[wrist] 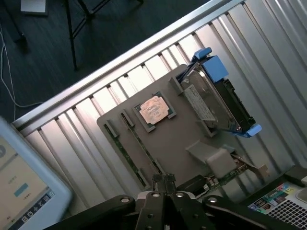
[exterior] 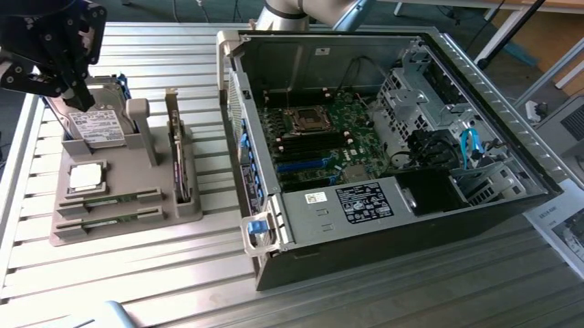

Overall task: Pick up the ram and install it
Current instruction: 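Pick up the ram and move it above insertion slot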

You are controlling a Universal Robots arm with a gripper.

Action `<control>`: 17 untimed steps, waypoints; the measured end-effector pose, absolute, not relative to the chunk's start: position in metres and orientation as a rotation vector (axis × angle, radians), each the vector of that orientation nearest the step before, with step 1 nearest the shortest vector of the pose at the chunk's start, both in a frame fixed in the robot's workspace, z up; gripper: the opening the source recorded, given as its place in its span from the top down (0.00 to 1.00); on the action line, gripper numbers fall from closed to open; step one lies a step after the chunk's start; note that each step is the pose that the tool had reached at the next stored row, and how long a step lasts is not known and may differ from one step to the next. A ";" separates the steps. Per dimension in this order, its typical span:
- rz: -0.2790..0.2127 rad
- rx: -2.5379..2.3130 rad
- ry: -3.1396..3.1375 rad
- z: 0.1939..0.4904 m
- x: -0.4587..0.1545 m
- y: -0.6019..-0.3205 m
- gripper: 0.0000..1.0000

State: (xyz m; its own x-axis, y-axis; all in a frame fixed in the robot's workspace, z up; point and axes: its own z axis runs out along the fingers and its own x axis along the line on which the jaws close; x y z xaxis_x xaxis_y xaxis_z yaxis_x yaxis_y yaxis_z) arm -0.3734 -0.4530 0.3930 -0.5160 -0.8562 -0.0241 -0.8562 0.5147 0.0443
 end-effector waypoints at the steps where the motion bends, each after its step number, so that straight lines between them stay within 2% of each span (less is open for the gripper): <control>1: -0.079 1.570 -2.718 0.393 -0.373 -0.453 0.89; 17: -0.078 1.903 -2.488 0.393 -0.373 -0.453 0.89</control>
State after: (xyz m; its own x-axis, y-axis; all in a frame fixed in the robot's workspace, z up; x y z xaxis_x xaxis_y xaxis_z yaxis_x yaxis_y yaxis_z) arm -0.3734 -0.4531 0.3930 -0.2622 -0.9647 -0.0241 -0.9643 0.2610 0.0443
